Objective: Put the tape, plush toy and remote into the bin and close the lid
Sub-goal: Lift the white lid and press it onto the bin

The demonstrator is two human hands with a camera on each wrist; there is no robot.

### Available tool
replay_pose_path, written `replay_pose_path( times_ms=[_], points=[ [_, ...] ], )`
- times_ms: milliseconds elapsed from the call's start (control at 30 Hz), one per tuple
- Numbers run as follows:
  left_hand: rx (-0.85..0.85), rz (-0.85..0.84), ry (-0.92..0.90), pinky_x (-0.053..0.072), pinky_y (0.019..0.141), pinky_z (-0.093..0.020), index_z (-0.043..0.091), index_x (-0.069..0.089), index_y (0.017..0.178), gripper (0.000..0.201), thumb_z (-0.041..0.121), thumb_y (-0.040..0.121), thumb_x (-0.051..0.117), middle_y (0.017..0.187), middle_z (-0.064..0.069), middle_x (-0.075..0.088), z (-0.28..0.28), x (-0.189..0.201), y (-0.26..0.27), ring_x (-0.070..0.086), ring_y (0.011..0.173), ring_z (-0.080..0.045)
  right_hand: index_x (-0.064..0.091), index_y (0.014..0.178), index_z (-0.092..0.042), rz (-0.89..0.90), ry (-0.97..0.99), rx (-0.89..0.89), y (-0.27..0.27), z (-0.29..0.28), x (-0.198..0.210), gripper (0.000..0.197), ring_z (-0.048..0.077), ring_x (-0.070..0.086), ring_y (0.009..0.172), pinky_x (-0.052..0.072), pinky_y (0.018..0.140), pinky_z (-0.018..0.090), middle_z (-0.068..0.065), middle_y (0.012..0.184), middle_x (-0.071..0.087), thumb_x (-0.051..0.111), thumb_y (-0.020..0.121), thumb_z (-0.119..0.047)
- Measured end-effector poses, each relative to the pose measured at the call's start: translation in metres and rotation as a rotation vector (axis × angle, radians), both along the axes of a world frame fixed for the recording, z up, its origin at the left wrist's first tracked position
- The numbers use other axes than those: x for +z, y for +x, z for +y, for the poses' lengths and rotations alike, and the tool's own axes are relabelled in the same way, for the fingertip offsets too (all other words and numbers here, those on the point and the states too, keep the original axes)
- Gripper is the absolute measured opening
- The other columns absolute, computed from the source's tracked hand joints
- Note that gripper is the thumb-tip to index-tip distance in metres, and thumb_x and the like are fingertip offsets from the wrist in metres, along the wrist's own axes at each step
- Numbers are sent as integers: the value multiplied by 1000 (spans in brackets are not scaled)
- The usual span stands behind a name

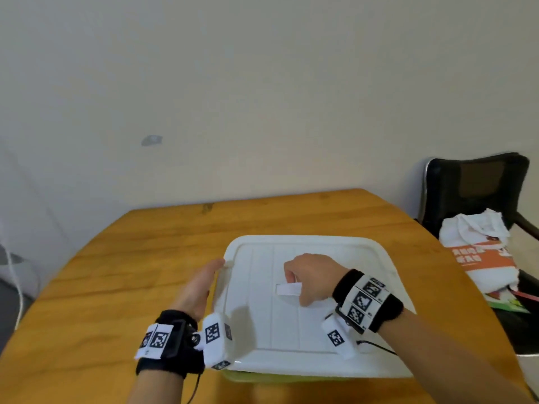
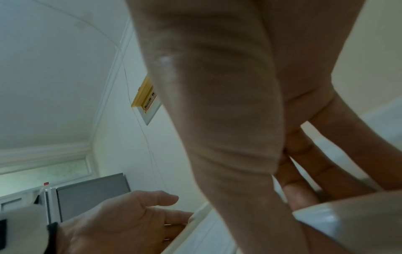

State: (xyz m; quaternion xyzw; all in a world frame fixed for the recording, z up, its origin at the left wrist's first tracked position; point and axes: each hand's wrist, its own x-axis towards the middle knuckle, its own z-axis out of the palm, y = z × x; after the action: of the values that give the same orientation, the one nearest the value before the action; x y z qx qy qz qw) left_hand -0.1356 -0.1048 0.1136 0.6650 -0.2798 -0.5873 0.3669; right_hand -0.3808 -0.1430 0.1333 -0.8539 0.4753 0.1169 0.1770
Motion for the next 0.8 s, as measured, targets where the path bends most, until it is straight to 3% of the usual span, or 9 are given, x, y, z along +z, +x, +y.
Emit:
replay_pose_path(
  times_ms=[67, 167, 300, 366, 500, 566, 666, 800],
  points=[
    [11, 5, 27, 43, 100, -39, 15, 53, 140, 45, 34, 100, 50, 129, 0, 61, 6, -6, -5, 56, 123, -28, 60, 105, -20, 12, 8, 6, 2, 0, -3, 37, 17, 54, 86, 34, 58, 26, -7, 95, 56, 75, 72, -18],
    [-25, 14, 34, 56, 90, -54, 12, 58, 132, 34, 21, 100, 50, 106, -16, 76, 8, -18, -11, 71, 96, -37, 60, 105, -21, 15, 12, 10, 1, 1, -5, 36, 16, 51, 86, 32, 58, 25, -8, 95, 54, 76, 72, -17],
    [-54, -109, 41, 61, 81, -49, 10, 59, 127, 29, 18, 99, 53, 102, -16, 77, 10, -23, -12, 73, 93, -38, 53, 97, -21, 16, 26, 42, -1, 4, -8, 32, 18, 52, 88, 38, 66, 30, -6, 97, 54, 74, 74, -12],
    [-75, -120, 51, 60, 76, -44, 8, 58, 126, 28, 16, 100, 53, 102, -16, 76, 11, -23, -14, 73, 88, -35, 55, 101, -20, 15, 34, 40, -4, 6, -10, 33, 20, 55, 91, 40, 69, 31, -5, 99, 55, 73, 75, -11],
    [-89, -116, 66, 57, 65, -36, 6, 58, 121, 23, 17, 100, 54, 97, -14, 73, 12, -17, -16, 70, 80, -30, 58, 107, -18, 9, 28, 25, -9, 8, -13, 34, 18, 50, 87, 35, 65, 29, -3, 101, 55, 70, 77, -9],
    [-90, -135, 72, 58, 68, -38, 9, 61, 112, 16, 19, 100, 55, 92, -12, 72, 13, -16, -17, 68, 76, -28, 57, 106, -18, 9, 28, 23, -10, 9, -13, 32, 17, 49, 87, 34, 63, 28, -1, 105, 57, 68, 78, -8],
    [-123, -199, 95, 56, 89, -48, 11, 64, 104, 18, 28, 97, 61, 96, -11, 74, 16, -18, -14, 70, 85, -31, 60, 112, -17, 0, 34, 11, -12, 10, -13, 35, 17, 50, 90, 36, 68, 28, -1, 108, 59, 67, 79, -9],
    [-125, -262, 133, 57, 87, -55, 0, 69, 118, 58, 44, 81, 76, 102, -18, 78, 20, -23, -6, 74, 98, -41, 64, 113, -20, -78, 35, -22, -18, 10, -19, 35, 14, 50, 91, 40, 73, 27, -8, 101, 53, 68, 80, -9]
  ],
)
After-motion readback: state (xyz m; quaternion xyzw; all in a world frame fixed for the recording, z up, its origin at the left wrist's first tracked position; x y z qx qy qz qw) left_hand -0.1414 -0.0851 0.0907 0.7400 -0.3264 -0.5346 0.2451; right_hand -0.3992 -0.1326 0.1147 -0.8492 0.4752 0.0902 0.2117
